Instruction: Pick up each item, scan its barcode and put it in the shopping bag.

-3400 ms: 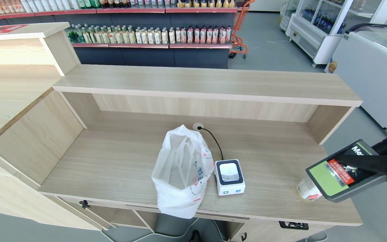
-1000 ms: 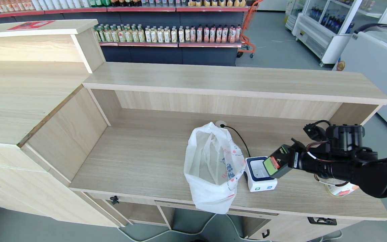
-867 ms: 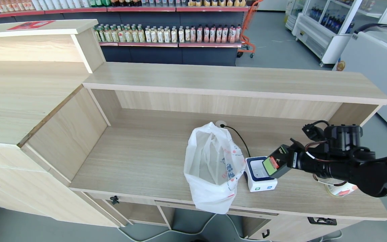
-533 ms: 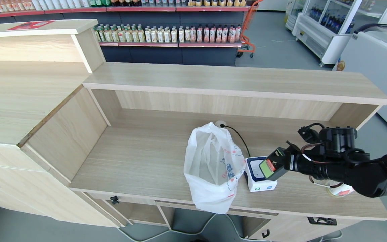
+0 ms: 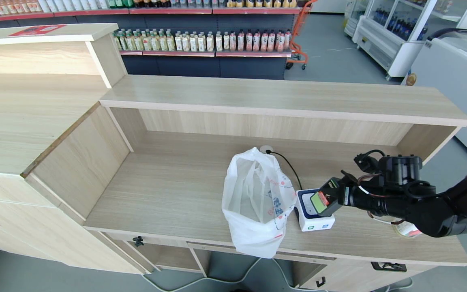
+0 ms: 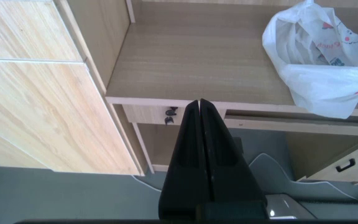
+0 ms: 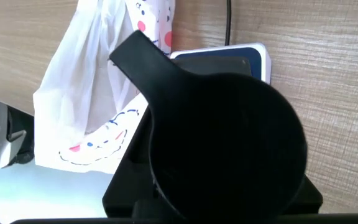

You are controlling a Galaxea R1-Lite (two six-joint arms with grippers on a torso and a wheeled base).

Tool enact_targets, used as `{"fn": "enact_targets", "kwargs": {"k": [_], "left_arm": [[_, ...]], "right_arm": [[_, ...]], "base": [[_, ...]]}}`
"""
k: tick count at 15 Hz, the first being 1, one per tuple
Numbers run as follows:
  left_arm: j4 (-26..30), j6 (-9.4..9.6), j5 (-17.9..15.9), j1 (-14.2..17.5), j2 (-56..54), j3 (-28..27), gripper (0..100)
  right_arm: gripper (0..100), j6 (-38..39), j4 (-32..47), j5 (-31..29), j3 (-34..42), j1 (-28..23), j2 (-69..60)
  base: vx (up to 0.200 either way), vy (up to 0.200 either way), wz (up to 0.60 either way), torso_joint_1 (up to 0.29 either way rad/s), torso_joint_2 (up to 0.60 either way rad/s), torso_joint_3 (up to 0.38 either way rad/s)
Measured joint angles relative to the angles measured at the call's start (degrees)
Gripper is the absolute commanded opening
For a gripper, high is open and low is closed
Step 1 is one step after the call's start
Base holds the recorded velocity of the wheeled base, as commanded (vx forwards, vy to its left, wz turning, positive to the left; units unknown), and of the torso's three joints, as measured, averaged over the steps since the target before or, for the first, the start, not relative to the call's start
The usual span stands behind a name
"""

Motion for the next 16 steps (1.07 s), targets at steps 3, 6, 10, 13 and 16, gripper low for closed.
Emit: {"fn": "enact_targets", "kwargs": {"k": [3,6,10,13,16], "left_arm": [[0.0,0.0,0.0,0.0,0.0,0.0,0],[-0.02,-0.07,0.02,0.0,0.0,0.0,0],[-0.02,-0.07,0.05,0.0,0.0,0.0,0],[-0.02,-0.07,0.0,0.0,0.0,0.0,0],[-0.02,-0.07,0.02,0.0,0.0,0.0,0]], "right_arm": [[0,0.09,-0.2,0.34,-0.24,0.2,1.05],[0,0.26,-0.24,0.45,-0.55,0.55,1.63],[0,0.74,-0.28,1.4,-1.85,0.66,2.51],[0,0.77,-1.97,1.78,-2.07,0.77,3.43],[0,0.79,-2.17,2.46,-2.43,0.91,4.19]], "base": [[0.0,0.0,0.0,0.0,0.0,0.0],[0.0,0.0,0.0,0.0,0.0,0.0],[0.0,0.0,0.0,0.0,0.0,0.0],[0.0,0.0,0.0,0.0,0.0,0.0],[0.0,0.0,0.0,0.0,0.0,0.0]]}}
